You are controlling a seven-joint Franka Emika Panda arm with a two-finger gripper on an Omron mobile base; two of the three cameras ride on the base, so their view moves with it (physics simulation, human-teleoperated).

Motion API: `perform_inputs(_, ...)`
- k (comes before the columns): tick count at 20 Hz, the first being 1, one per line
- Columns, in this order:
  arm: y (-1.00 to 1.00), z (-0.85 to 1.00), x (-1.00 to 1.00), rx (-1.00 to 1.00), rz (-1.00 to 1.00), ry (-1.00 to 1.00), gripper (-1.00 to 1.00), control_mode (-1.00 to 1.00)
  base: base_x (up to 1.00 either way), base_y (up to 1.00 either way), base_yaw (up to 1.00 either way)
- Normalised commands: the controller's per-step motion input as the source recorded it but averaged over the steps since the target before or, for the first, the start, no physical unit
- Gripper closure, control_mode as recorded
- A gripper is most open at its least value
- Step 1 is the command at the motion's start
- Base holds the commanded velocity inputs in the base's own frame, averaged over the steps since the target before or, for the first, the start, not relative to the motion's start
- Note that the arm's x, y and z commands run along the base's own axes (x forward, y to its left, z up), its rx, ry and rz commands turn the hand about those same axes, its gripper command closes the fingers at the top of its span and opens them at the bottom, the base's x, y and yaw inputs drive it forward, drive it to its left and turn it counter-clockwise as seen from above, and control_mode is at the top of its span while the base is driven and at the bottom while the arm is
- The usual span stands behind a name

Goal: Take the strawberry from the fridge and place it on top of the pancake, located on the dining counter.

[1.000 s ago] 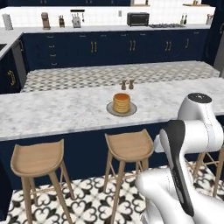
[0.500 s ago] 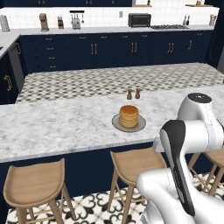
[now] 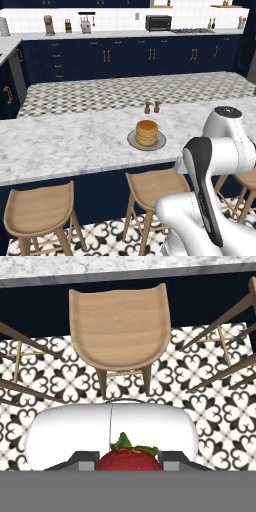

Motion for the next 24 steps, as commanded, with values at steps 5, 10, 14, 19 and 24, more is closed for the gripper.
perform_inputs(5,0.07,0.33,0.71,-0.01,0.00,0.01,1.00,-1.00,0.00,0.00,0.00)
perform_inputs(10,0.04,0.37,1.00,-0.03,0.00,0.05,1.00,-1.00,0.00,0.00,0.00)
perform_inputs(14,0.00,0.08,1.00,0.00,0.00,0.03,1.00,-1.00,0.00,0.00,0.00)
perform_inputs(19,0.00,0.10,1.00,0.00,0.00,0.00,1.00,-1.00,0.00,0.00,0.00)
perform_inputs(24,0.01,0.02,1.00,0.00,0.00,0.00,1.00,-1.00,0.00,0.00,0.00)
